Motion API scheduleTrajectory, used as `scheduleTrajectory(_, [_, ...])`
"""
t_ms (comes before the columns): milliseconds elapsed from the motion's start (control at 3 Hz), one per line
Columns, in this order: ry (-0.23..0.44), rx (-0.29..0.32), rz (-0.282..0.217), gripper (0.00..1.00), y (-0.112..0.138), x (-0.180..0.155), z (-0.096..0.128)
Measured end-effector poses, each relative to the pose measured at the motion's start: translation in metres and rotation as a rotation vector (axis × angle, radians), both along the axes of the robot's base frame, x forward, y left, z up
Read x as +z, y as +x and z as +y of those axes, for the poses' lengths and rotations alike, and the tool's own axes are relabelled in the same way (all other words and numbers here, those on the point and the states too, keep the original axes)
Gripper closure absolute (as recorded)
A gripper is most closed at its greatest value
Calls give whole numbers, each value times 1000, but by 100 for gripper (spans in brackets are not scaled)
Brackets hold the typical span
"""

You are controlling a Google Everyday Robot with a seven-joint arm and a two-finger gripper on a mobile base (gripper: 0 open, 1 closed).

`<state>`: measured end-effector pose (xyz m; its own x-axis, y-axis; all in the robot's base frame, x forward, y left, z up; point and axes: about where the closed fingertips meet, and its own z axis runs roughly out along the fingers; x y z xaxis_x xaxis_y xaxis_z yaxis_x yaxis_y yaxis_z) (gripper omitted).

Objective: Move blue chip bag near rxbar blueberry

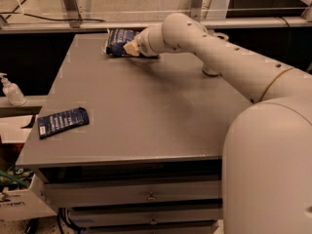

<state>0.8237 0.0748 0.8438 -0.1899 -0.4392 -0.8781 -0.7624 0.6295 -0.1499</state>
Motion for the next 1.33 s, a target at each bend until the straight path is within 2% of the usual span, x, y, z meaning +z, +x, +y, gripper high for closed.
scheduleTrajectory(333, [1, -3, 3, 88, -5, 0, -3])
scheduleTrajectory(667, [11, 1, -4, 100, -11, 6, -4])
scheduleTrajectory(1000, [37, 22, -31, 100, -24, 24, -4])
scheduleTrajectory(1333, [69, 45, -54, 100, -57, 53, -12])
